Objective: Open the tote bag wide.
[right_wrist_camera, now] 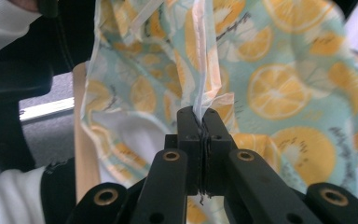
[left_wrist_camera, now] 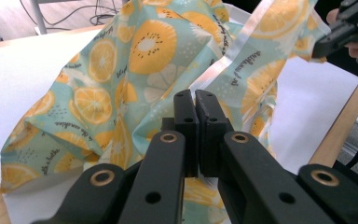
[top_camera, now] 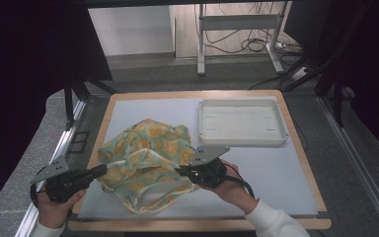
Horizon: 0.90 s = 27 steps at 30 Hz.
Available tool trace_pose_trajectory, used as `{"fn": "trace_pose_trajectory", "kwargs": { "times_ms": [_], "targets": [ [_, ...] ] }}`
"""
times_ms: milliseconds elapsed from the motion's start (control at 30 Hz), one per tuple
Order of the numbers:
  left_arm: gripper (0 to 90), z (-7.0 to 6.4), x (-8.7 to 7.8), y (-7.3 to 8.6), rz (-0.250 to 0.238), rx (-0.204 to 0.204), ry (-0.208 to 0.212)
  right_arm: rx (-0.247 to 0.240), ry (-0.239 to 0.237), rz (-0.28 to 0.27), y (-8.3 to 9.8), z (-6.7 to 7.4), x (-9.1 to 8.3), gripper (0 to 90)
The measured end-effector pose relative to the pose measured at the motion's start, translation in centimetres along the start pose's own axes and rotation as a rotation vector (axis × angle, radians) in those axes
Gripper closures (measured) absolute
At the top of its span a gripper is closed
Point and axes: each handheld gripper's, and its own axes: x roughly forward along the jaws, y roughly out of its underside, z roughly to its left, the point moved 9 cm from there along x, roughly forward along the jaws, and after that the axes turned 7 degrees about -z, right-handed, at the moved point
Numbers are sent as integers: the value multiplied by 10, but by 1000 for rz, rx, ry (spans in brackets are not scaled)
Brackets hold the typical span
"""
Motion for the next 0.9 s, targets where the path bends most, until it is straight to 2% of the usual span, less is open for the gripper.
{"fn": "trace_pose_trajectory", "kwargs": {
  "times_ms": [233, 600, 900],
  "targets": [
    [890, 2, 1, -8, -13, 3, -6, 12, 11, -43, -19, -14, -2, 879],
    [890, 10, 6, -13, -17, -7, -23, 38, 27, -68, -28, -29, 3, 880],
    [890, 16, 13, -27, -37, 3, -54, 31, 73, -91, -46, -48, 8, 880]
  ]
}}
